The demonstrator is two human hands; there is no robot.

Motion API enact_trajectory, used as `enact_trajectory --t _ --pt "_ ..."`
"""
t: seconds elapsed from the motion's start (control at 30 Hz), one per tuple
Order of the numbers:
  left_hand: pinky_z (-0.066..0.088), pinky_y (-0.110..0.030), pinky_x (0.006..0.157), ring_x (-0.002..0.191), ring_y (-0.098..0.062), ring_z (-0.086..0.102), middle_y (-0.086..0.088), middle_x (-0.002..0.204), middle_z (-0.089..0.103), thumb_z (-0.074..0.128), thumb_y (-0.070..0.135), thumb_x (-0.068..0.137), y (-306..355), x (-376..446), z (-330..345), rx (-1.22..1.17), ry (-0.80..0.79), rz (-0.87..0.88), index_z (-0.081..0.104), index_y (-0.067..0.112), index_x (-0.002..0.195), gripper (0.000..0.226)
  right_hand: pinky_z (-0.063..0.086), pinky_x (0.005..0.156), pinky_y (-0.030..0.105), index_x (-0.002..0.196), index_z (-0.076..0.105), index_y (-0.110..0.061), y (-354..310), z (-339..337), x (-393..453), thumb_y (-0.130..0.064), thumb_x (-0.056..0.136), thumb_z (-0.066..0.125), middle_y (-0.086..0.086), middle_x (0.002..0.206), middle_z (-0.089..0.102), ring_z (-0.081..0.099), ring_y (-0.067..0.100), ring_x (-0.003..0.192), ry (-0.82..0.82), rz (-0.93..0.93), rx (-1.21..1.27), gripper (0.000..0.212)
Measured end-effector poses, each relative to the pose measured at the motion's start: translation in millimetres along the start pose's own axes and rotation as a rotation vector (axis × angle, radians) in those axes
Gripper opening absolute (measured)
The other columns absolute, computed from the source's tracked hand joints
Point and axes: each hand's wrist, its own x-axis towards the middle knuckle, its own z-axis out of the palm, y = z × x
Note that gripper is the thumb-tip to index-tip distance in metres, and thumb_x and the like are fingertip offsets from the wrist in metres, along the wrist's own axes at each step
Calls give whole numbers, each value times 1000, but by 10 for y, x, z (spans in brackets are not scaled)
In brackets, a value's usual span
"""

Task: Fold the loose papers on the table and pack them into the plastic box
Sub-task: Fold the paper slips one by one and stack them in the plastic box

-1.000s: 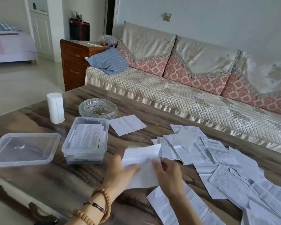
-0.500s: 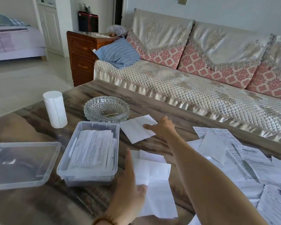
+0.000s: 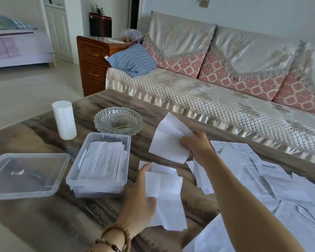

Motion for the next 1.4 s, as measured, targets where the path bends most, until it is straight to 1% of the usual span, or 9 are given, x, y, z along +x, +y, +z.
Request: enact_trajectory --t 0.1,0.2,0.37,0.57,0.73,0.9,1.03,1.23,1.4 --pt "54 -27 87 106 -6 47 10 124 42 62 -1 84 38 -28 -30 -96 -16 -70 17 42 138 83 54 64 38 115 58 8 -276 -468 -624 2 68 70 19 98 67 67 31 81 -120 -76 248 49" --pt "39 -40 109 134 -21 35 5 147 28 64 -2 80 92 -122 -82 -210 -23 -178 -1 35 152 104 49 46 18 113 60 4 -351 -722 -1287 1 87 63 4 71 71 68 13 55 -144 -47 255 27" --pt "42 -39 107 141 -22 33 3 158 22 76 6 79 118 -334 -38 -408 -61 -235 -10 33 153 116 56 62 31 125 56 -9 334 -448 -1803 -18 60 90 7 91 73 71 21 77 -125 123 25 74" --pt "60 -45 73 106 -28 66 -6 128 61 89 26 62 225 -574 -190 -691 -119 -212 42 37 136 88 53 63 23 120 45 -19 471 -33 -2158 -26 75 83 -7 101 63 66 11 87 63 117 89 60" --pt "54 -46 92 107 -19 65 5 128 63 69 69 73 282 -690 -344 -562 -101 -150 41 37 141 81 54 61 30 104 66 -14 407 83 -2336 -23 68 83 2 89 75 71 20 78 70 128 230 41" --pt "47 -50 98 107 -30 65 -13 113 71 46 58 83 282 -991 -338 -1023 -175 -139 70 18 116 57 58 76 41 101 62 -15 479 325 -2416 -8 74 78 6 93 73 69 24 81 419 131 453 32" --pt "57 -38 83 93 -22 71 -3 102 75 73 19 85 200 -1049 -194 -754 89 -192 63 17 115 31 58 79 50 111 61 -15 497 619 -2508 -15 57 84 8 96 74 71 30 87 390 107 626 59" --pt "56 -33 73 93 -18 64 -1 103 67 66 30 90 77 -950 -589 -260 183 -173 60 16 114 29 56 84 52 125 57 -18 591 304 -2448 -8 62 84 10 107 73 69 33 100 134 93 642 69" --pt "40 -14 58 86 -6 57 4 102 64 66 28 90 36 -888 -786 -135 108 -39 58 21 113 25 56 71 41 92 75 -11 492 173 -2488 -1 69 80 14 90 75 71 28 81 -79 -117 289 26"
